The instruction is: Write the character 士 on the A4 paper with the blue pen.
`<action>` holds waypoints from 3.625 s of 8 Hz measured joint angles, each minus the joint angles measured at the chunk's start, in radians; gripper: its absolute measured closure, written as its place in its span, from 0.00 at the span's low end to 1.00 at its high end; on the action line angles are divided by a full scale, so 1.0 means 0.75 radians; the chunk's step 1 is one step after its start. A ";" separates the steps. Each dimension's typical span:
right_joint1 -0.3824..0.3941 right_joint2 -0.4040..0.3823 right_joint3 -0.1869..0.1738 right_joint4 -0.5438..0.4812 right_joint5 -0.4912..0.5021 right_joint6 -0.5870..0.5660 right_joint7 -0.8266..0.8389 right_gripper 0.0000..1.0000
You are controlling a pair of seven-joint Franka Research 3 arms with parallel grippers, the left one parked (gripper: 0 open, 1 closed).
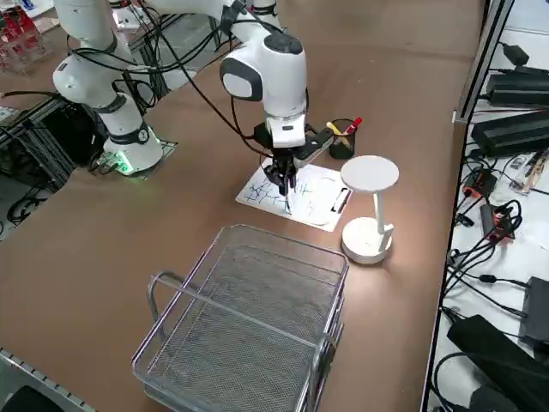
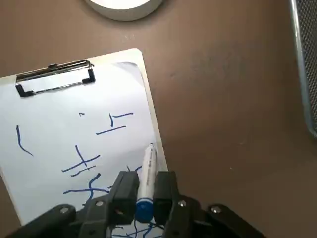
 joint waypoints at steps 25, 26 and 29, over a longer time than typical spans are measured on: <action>0.010 0.000 0.041 0.000 0.082 0.023 0.132 0.79; 0.012 -0.001 0.041 0.000 0.081 0.023 0.125 0.79; 0.017 -0.007 0.042 0.001 0.069 0.025 0.070 0.79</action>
